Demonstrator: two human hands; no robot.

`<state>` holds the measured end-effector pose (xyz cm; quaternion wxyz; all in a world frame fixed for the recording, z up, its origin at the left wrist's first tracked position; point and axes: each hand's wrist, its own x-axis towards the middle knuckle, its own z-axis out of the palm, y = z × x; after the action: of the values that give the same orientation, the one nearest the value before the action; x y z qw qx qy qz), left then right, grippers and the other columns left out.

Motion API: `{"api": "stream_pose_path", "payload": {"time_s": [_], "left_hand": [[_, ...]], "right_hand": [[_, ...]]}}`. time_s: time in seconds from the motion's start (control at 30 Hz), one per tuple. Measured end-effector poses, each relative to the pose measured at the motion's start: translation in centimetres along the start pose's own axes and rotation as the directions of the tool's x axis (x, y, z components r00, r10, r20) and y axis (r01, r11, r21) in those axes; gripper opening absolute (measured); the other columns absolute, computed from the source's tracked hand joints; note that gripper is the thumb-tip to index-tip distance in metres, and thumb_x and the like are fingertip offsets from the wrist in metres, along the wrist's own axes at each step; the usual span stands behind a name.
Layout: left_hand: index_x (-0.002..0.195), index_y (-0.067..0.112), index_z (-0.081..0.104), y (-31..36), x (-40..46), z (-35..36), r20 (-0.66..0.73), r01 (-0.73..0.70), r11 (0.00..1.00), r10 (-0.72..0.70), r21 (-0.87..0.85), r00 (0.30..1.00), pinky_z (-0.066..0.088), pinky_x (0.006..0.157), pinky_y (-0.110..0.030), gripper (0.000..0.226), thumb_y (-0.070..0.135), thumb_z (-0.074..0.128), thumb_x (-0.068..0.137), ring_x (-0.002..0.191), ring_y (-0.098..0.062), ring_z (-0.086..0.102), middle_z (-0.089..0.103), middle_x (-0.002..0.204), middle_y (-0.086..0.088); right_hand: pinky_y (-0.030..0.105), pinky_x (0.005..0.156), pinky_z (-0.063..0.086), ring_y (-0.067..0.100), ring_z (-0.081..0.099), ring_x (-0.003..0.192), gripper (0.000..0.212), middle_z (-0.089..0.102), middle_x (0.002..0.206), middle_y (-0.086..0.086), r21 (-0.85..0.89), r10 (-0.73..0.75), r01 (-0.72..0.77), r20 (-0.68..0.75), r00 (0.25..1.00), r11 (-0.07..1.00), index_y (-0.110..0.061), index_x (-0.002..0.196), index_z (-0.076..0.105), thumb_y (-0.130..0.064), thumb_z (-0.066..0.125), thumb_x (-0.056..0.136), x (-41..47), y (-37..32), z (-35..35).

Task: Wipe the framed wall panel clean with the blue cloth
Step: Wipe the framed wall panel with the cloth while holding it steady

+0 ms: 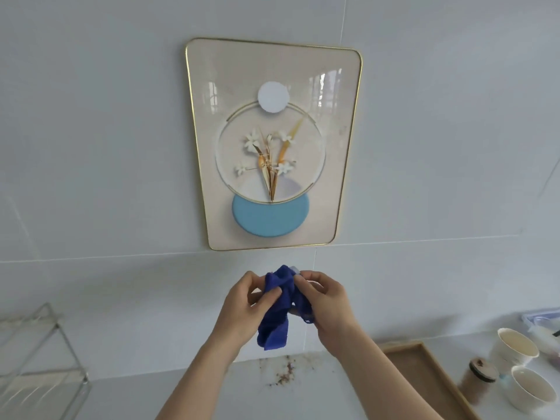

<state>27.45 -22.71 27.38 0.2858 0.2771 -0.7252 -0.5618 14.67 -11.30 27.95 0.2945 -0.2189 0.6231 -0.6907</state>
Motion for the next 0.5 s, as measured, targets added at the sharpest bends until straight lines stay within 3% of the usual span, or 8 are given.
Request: {"api": "stream_pose_path", "payload": {"time_s": [0.1,0.17,0.23,0.33,0.4,0.47,0.5], "left_hand": [[0.087,0.010,0.054,1.8,-0.5,-0.7,-0.083,-0.041,0.995,0.034,-0.087,0.996,0.047,0.053,-0.015,0.020,0.020,0.071,0.095,0.062,-0.003,0.065,0.068,0.082,0.002],[0.091,0.009,0.055,2.6,-0.4,-1.2,-0.166,-0.050,0.984,0.021,-0.171,0.986,0.050,0.053,-0.016,0.021,0.018,0.074,0.092,0.062,0.000,0.066,0.070,0.089,-0.002],[0.098,0.014,0.056,3.3,-0.2,-1.4,-0.216,-0.060,0.959,-0.001,-0.277,0.976,0.055,0.061,-0.024,0.024,0.022,0.078,0.089,0.073,-0.003,0.072,0.074,0.102,-0.003],[0.110,0.032,0.058,4.7,0.1,-0.9,-0.227,-0.105,0.902,0.009,-0.419,0.974,0.059,0.066,-0.028,0.033,0.025,0.079,0.087,0.085,-0.010,0.078,0.079,0.103,0.008],[0.114,0.045,0.057,5.4,0.4,-0.3,-0.235,-0.166,0.889,0.068,-0.427,0.970,0.061,0.065,-0.023,0.041,0.022,0.078,0.088,0.088,-0.005,0.077,0.079,0.097,0.017],[0.115,0.047,0.060,5.5,0.9,0.3,-0.250,-0.245,0.927,0.175,-0.283,0.952,0.062,0.070,-0.019,0.043,0.020,0.080,0.087,0.096,-0.003,0.075,0.076,0.102,0.022],[0.113,0.046,0.063,5.3,1.1,0.6,-0.248,-0.284,0.943,0.237,-0.175,0.940,0.061,0.075,-0.018,0.043,0.019,0.082,0.086,0.100,-0.003,0.073,0.074,0.106,0.024]], "right_hand": [[0.041,0.086,0.064,0.027,0.075,0.090,0.026,0.080,0.100,0.016,0.012,-0.041,0.040,0.075,0.996,0.999,-0.010,0.109,0.077,-0.027,0.058,0.105,-1.2,-1.9,2.2],[0.029,0.073,0.061,0.016,0.072,0.078,0.033,0.079,0.093,0.009,0.002,-0.065,0.065,0.121,0.990,0.998,-0.013,0.110,0.079,-0.034,0.053,0.107,-2.1,-3.1,2.9],[0.022,0.072,0.056,0.010,0.074,0.082,0.039,0.081,0.098,-0.002,0.042,-0.068,0.063,0.151,0.986,0.997,-0.021,0.115,0.079,-0.045,0.050,0.105,-2.3,-3.6,3.1],[0.042,0.091,0.057,0.019,0.070,0.120,0.053,0.081,0.114,-0.006,0.146,0.106,-0.127,0.145,0.984,0.981,-0.033,0.117,0.077,-0.070,0.054,0.087,-1.9,-3.5,4.1],[0.056,0.111,0.044,0.031,0.057,0.137,0.083,0.075,0.128,0.000,0.267,0.278,-0.328,0.207,0.938,0.906,-0.029,0.127,0.072,-0.086,0.058,0.068,-1.1,-3.2,4.6],[0.063,0.118,0.035,0.038,0.056,0.136,0.087,0.069,0.139,0.008,0.405,0.294,-0.427,0.351,0.889,0.809,-0.023,0.133,0.071,-0.086,0.056,0.075,-0.8,-3.2,4.5],[0.061,0.114,0.040,0.038,0.059,0.131,0.080,0.068,0.140,0.012,0.488,0.237,-0.419,0.392,0.889,0.766,-0.020,0.133,0.071,-0.079,0.053,0.083,-0.5,-3.3,4.2]]}}
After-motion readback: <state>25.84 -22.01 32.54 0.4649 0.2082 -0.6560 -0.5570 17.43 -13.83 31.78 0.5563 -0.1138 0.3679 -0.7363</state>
